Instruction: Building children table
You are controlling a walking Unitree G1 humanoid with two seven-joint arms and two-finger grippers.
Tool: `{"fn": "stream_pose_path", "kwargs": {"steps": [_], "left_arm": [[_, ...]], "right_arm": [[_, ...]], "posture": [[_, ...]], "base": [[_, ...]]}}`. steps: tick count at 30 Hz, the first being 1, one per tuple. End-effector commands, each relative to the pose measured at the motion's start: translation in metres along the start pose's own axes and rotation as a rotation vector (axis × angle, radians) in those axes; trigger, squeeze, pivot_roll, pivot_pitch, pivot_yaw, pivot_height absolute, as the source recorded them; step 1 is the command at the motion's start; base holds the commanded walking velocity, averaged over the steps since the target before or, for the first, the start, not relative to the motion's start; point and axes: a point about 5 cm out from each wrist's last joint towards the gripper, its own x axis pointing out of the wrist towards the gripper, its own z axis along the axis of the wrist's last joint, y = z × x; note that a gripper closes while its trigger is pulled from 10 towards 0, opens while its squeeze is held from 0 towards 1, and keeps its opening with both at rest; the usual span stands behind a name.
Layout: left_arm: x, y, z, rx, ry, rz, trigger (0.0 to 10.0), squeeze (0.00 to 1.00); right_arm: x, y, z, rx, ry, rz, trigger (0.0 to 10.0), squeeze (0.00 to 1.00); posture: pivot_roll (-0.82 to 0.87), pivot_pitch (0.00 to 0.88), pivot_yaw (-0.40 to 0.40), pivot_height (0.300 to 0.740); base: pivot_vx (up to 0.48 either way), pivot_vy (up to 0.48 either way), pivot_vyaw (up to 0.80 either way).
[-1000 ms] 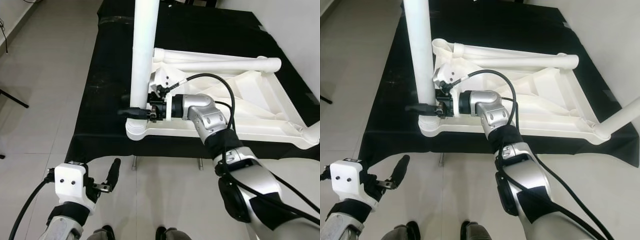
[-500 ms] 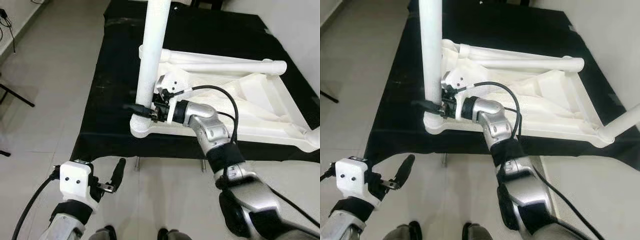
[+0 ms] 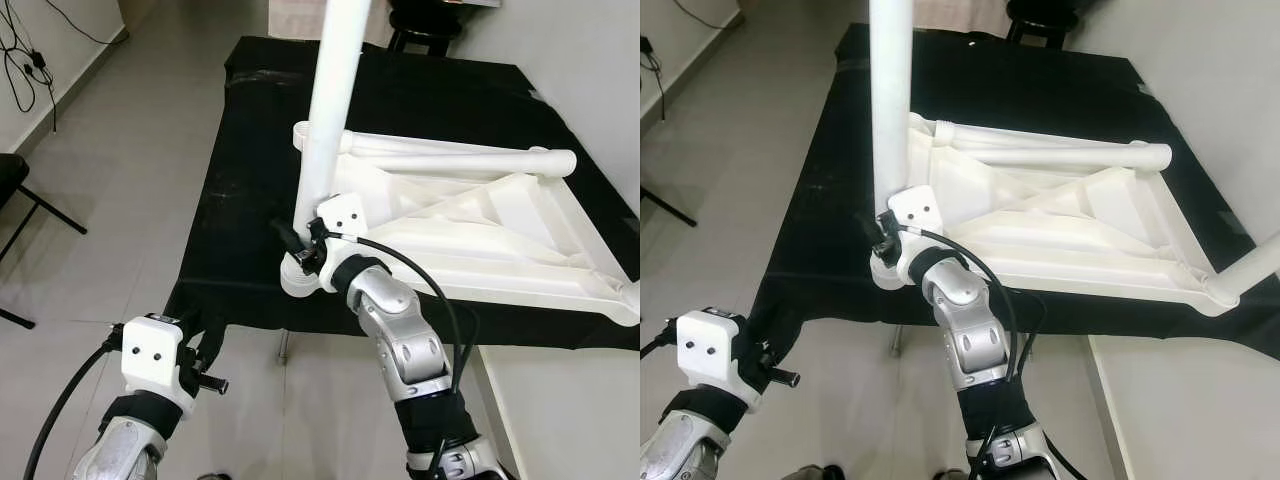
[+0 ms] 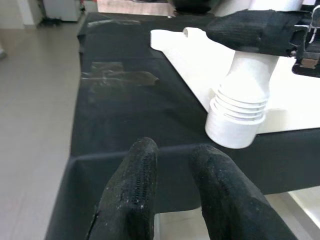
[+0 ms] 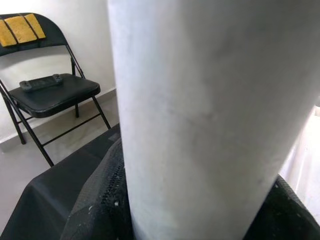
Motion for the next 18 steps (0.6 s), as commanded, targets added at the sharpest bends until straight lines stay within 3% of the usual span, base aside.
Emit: {"fn": "stream_pose_path", "kwargs": {"steps": [1, 8, 9, 10, 11, 12, 14, 15, 16, 18], "left_arm": [[-0.002, 0.003, -0.004, 0.013, 0.017, 0.012, 10.0, 0.00], [-0.001, 0.003, -0.004, 0.008, 0.015, 0.000, 10.0, 0.00], [-0.001, 0.002, -0.005, 0.004, 0.014, -0.003, 10.0, 0.00], [-0.001, 0.002, -0.005, 0.004, 0.014, -0.003, 10.0, 0.00], [0.000, 0.001, -0.004, 0.002, 0.013, -0.006, 10.0, 0.00], [0.000, 0.001, -0.004, 0.002, 0.013, -0.006, 10.0, 0.00], [0.000, -0.001, -0.004, -0.002, 0.011, -0.009, 10.0, 0.00], [0.000, -0.001, -0.004, -0.002, 0.011, -0.009, 10.0, 0.00], [0.000, -0.002, -0.004, -0.002, 0.010, -0.010, 10.0, 0.00], [0.000, -0.004, -0.003, -0.004, 0.007, -0.012, 10.0, 0.00]], "right_arm": [[-0.003, 0.022, -0.041, 0.119, 0.210, -0.077, 0.0, 0.00], [-0.010, 0.030, -0.034, 0.143, 0.237, -0.114, 0.0, 0.00], [-0.008, 0.034, -0.031, 0.160, 0.225, -0.060, 3.4, 0.00], [-0.008, 0.034, -0.031, 0.160, 0.225, -0.060, 3.4, 0.00], [-0.003, 0.035, -0.024, 0.175, 0.182, 0.053, 10.0, 0.00], [-0.003, 0.035, -0.024, 0.175, 0.182, 0.053, 10.0, 0.00], [0.003, 0.032, -0.009, 0.186, 0.105, 0.284, 10.0, 0.00], [0.003, 0.032, -0.009, 0.186, 0.105, 0.284, 10.0, 0.00], [0.004, 0.027, -0.001, 0.187, 0.068, 0.406, 10.0, 1.00], [0.004, 0.014, 0.014, 0.162, -0.001, 0.599, 10.0, 1.00]], "posture": [[-0.11, 0.167, -0.108, 0.740], [-0.11, 0.169, -0.111, 0.740], [-0.11, 0.169, -0.111, 0.740], [-0.11, 0.169, -0.111, 0.740], [-0.11, 0.173, -0.116, 0.740], [-0.11, 0.173, -0.116, 0.740], [-0.11, 0.175, -0.122, 0.740], [-0.11, 0.175, -0.122, 0.740], [-0.11, 0.176, -0.126, 0.740], [-0.10, 0.181, -0.132, 0.740]], "base": [[0.000, 0.000, 0.00], [0.000, 0.000, 0.00], [0.000, 0.000, 0.00], [0.000, 0.000, 0.00], [0.000, 0.000, 0.00], [0.000, 0.000, 0.00], [0.000, 0.000, 0.00], [0.000, 0.000, 0.00], [0.000, 0.000, 0.00], [0.000, 0.000, 0.00]]}}
